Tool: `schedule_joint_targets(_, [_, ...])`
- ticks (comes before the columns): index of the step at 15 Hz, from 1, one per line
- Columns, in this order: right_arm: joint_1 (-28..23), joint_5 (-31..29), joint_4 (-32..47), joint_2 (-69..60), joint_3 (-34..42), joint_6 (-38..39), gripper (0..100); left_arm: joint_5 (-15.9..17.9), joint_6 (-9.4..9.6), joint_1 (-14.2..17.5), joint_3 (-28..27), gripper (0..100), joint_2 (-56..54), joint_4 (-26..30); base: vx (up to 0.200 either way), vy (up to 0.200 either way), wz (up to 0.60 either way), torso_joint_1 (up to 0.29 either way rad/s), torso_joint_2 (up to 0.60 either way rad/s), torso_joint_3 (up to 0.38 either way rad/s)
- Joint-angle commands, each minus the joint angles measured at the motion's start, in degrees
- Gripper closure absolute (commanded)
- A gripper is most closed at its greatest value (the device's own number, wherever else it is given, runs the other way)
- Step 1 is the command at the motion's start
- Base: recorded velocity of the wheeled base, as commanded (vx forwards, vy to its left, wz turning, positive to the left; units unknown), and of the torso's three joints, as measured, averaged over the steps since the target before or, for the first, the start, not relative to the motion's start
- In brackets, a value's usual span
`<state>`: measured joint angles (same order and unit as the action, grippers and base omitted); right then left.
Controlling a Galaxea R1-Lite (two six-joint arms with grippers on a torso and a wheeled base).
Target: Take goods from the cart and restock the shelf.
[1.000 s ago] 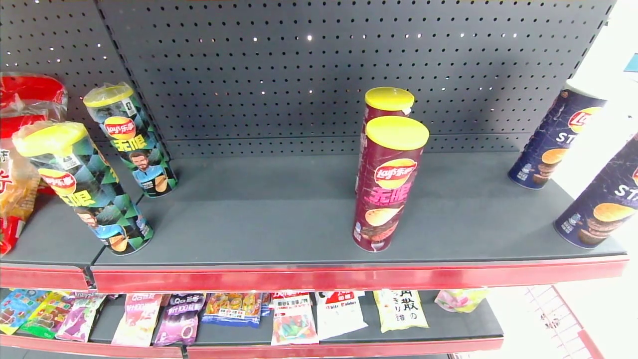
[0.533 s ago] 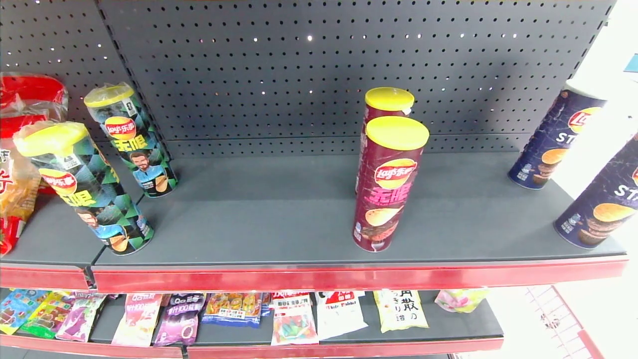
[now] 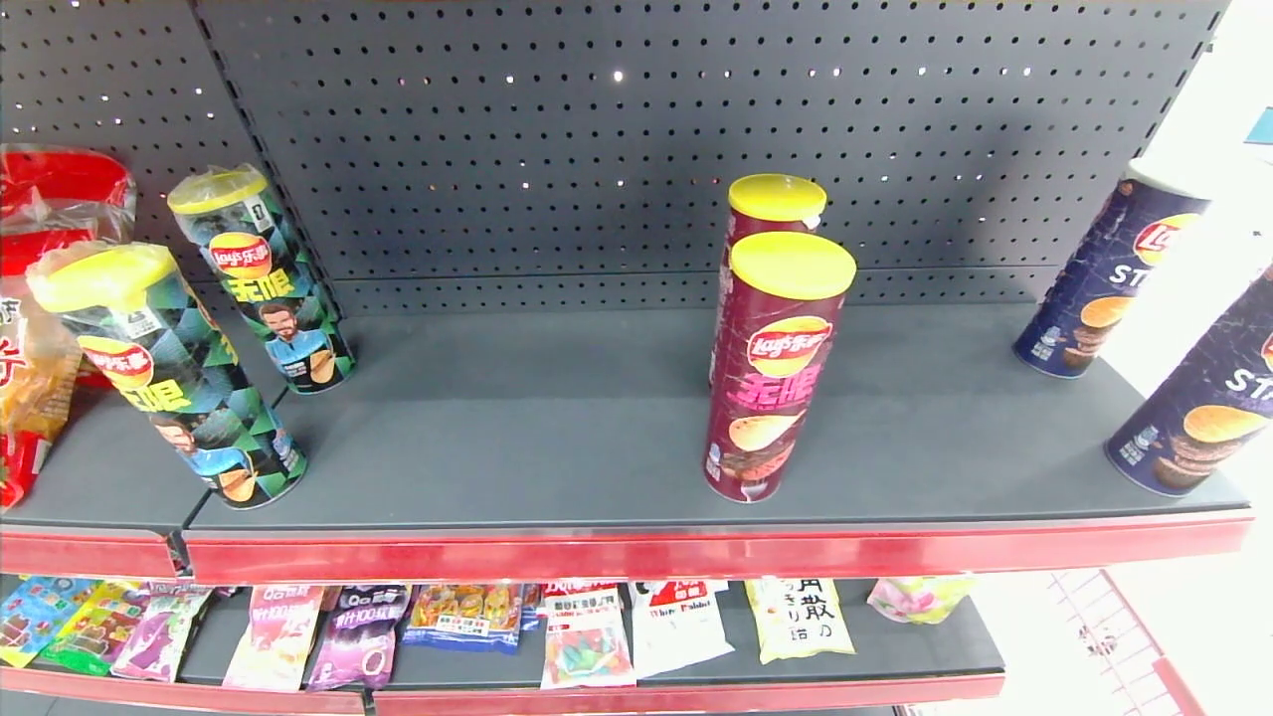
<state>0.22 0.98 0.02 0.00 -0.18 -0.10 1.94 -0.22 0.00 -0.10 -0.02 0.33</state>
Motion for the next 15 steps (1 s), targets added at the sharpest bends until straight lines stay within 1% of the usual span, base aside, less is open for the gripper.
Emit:
schedule_joint_targets(1, [0.04,0.08,0.06,0.09,0.18,-0.08,0,0.0,-0.04,0.0,0.01,0,0.02,0.02,0.0,0.0,0.0,0.0,0.0,0.0])
schedule_joint_targets(11, [0.04,0.08,0.06,0.09,0.18,-0.17,0,0.0,-0.04,0.0,0.01,0,0.02,0.02,0.0,0.0,0.0,0.0,0.0,0.0])
schedule_joint_targets(15, [0.04,0.08,-0.02,0.09,0.18,-0.17,0,0.0,-0.13,0.0,0.01,0,0.02,-0.07,-0.2,0.0,0.0,0.005,0.0,0.004])
